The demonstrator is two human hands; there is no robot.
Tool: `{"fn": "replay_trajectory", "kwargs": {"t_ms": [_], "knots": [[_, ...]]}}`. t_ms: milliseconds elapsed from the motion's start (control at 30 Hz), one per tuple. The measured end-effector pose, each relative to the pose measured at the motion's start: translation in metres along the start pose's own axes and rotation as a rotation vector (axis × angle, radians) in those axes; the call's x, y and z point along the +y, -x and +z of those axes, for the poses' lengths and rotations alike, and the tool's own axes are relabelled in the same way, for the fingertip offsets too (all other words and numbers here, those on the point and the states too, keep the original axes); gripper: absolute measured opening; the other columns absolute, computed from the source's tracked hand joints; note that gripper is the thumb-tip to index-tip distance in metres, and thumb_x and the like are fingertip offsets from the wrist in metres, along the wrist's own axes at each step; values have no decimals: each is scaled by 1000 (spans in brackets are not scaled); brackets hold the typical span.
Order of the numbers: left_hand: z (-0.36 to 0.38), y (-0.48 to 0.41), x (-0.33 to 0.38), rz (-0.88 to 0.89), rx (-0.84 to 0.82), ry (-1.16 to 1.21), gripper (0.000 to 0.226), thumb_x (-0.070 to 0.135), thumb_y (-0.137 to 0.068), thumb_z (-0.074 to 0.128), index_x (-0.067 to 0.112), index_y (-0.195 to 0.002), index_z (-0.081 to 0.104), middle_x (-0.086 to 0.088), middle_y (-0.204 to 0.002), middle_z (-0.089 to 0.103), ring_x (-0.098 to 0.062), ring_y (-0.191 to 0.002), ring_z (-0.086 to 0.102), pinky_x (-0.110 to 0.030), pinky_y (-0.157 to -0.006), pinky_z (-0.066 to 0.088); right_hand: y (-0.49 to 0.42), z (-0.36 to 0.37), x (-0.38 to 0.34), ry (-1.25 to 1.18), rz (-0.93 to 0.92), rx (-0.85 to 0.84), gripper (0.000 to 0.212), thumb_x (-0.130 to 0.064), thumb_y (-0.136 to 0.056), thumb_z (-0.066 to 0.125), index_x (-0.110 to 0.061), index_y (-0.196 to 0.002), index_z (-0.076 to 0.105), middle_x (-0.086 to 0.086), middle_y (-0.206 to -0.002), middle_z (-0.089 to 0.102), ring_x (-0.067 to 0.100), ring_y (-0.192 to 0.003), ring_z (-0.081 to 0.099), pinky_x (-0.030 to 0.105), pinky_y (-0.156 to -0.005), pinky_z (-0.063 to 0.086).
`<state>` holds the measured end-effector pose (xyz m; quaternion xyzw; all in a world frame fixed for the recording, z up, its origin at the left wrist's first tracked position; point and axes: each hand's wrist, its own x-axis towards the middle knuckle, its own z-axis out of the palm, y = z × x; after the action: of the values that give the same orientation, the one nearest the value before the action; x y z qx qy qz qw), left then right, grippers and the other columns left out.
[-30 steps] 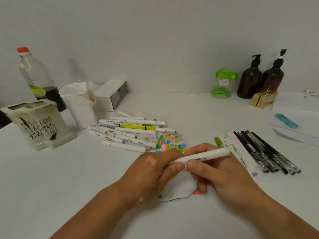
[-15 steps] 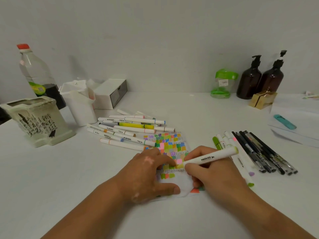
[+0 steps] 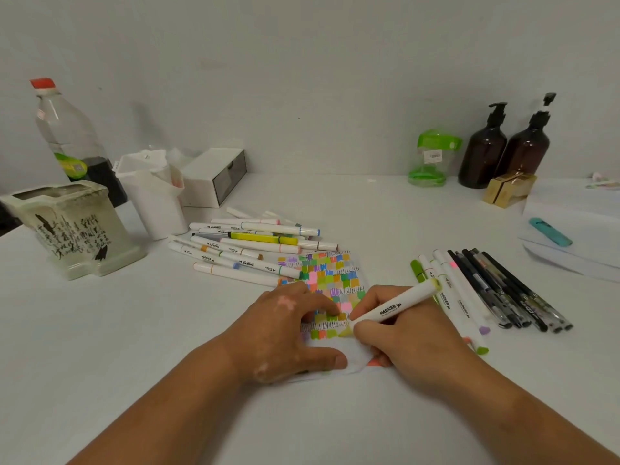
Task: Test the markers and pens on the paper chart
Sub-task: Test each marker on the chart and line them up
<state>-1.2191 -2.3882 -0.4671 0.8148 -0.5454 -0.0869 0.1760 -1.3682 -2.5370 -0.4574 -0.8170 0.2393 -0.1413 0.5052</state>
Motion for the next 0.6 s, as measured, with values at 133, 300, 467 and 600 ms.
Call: {"fn": "replay_trajectory", "kwargs": {"t_ms": [133,300,467,600], "knots": [[-1,0,0,-6,2,7,74,81,-66,65,49,-131,50,31,-101,41,-1,-99,45,-15,-81,39,-1,0,2,-2,-8,27,18,-19,-81,77,-34,-75,71,-5,-61,68,12,-52,67,27,-51,58],[-1,0,0,-9,3,3,75,82,-66,64,49,-132,50,28,-105,43,-1,-100,46,-13,-80,38,-1,-1,1,-1,-4,20,16,-18,-80,76,-32,-76,71,-3,-61,67,10,-53,65,37,-56,64],[-2,0,1,-6,0,1,74,81,-67,64,49,-132,51,26,-104,44,-1,-98,46,-12,-79,38,-1,0,0,-5,-5,28,18,-17,-80,75,-32,-74,70,-4,-61,68,11,-54,66,39,-56,64],[-2,0,1,-4,-3,13,72,80,-66,65,49,-130,52,35,-97,38,3,-94,45,-10,-76,36,-1,1,0,-4,-4,31,16,-16,-79,74,-31,-73,69,-3,-60,67,12,-54,65,46,-59,64]]}}
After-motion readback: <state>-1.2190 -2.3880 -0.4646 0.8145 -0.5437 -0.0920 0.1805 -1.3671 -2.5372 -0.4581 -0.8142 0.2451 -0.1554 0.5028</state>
